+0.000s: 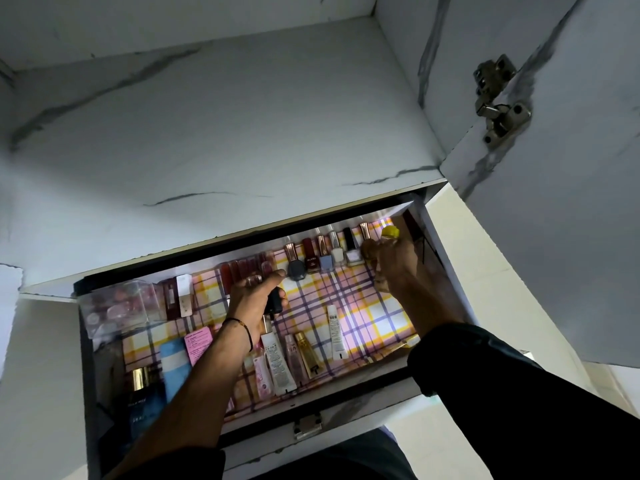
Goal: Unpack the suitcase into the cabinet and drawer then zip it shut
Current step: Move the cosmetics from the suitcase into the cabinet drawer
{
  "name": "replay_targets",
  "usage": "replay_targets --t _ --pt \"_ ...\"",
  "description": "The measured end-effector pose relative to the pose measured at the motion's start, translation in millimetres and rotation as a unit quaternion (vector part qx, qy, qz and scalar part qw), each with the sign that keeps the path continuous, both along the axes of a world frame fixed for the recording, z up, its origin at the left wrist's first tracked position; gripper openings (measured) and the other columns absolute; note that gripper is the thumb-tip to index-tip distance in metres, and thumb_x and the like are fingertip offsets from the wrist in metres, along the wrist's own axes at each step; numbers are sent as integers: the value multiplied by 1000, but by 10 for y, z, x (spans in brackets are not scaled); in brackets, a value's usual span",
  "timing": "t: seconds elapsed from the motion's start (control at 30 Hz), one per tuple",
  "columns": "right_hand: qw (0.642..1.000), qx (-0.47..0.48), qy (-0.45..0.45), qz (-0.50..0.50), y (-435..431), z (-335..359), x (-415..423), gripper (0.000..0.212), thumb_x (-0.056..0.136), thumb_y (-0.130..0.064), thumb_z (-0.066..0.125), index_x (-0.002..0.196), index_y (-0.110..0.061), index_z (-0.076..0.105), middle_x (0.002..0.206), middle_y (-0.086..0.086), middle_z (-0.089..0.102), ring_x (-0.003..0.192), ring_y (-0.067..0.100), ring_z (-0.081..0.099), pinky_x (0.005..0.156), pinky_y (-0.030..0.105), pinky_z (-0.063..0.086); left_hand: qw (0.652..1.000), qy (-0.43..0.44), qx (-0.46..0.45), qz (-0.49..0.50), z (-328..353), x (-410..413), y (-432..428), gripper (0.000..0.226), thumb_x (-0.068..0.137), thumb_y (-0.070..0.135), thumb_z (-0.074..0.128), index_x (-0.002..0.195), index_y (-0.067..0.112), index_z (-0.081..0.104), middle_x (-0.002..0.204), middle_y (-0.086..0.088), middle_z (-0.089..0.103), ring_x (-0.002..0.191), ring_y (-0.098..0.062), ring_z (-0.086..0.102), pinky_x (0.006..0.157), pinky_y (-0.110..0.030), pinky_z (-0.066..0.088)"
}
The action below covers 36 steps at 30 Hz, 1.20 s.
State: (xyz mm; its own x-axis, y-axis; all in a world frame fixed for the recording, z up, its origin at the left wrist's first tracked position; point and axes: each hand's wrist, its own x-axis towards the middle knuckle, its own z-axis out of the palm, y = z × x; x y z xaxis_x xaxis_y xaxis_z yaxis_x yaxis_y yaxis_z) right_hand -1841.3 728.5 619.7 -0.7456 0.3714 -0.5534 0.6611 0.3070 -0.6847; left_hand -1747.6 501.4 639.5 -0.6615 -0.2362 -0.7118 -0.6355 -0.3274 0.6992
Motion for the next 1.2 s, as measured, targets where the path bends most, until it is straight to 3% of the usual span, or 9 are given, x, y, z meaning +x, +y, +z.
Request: replay_targets --t 0.2,0.33,0.43,0.6,0.7,0.8,0.93,1.03,1.2 --pt "1000 2 9 12 128 40 22 25 87 -28 72 102 -10 62 84 1 65 74 19 65 55 23 44 1000 -6 5 0 -13 12 4 19 89 21 71 96 4 67 64 -7 60 46 -16 57 43 -22 46" --pt "994 -95 23 45 80 249 224 66 77 -52 72 117 -3 55 98 8 67 89 23 70 58 25 52 1000 -12 5 -4 -15 44 -14 19 88 22 72 94 5 68 65 -7 61 48 -17 58 46 -22 48" --pt "977 -155 22 146 -77 460 567 12 102 -22 55 94 -14 50 81 1 55 71 11 57 53 19 47 1000 -13 6 -4 17 118 -31 20 87 23 73 96 5 69 64 -7 61 51 -19 58 45 -24 47" --pt "952 -220 0 215 -430 468 917 12 92 -13 69 90 -15 58 90 2 63 82 15 62 73 30 51 1000 5 2 -6 114 318 -203 15 89 21 71 96 7 71 67 -8 63 54 -19 59 49 -23 49" --pt "947 -205 7 247 -690 342 988 35 90 -34 73 101 -4 60 83 -3 62 73 3 61 68 21 49 1000 7 -17 4 160 504 -447 18 88 21 71 97 6 71 67 -7 64 55 -18 60 53 -23 51" --pt "933 -196 -4 302 -990 291 1031 42 91 -54 65 105 -15 61 88 -10 65 82 1 64 73 26 50 999 12 -39 32 201 695 -741 14 91 17 68 90 4 69 64 -5 64 51 -17 58 50 -24 49" --pt "896 -233 -46 376 -1404 208 1051 20 99 -29 62 106 -13 54 89 -10 60 74 -9 62 65 14 46 995 -7 -52 83 205 954 -1124 18 93 13 65 77 6 65 55 -5 58 43 -16 54 42 -22 42" --pt "869 -185 -49 456 -1686 192 1051 16 94 -29 69 100 -17 61 85 -9 63 75 4 63 61 15 45 991 -44 -90 94 172 1117 -1299 23 93 18 65 72 11 61 51 -1 58 41 -13 54 40 -17 37" --pt "839 -49 -36 541 -1987 153 1128 51 88 -34 75 128 -16 49 106 4 64 89 22 65 59 24 45 989 -63 -95 96 142 1225 -1443 18 92 19 67 77 9 61 65 -10 59 40 -11 57 39 -17 41"
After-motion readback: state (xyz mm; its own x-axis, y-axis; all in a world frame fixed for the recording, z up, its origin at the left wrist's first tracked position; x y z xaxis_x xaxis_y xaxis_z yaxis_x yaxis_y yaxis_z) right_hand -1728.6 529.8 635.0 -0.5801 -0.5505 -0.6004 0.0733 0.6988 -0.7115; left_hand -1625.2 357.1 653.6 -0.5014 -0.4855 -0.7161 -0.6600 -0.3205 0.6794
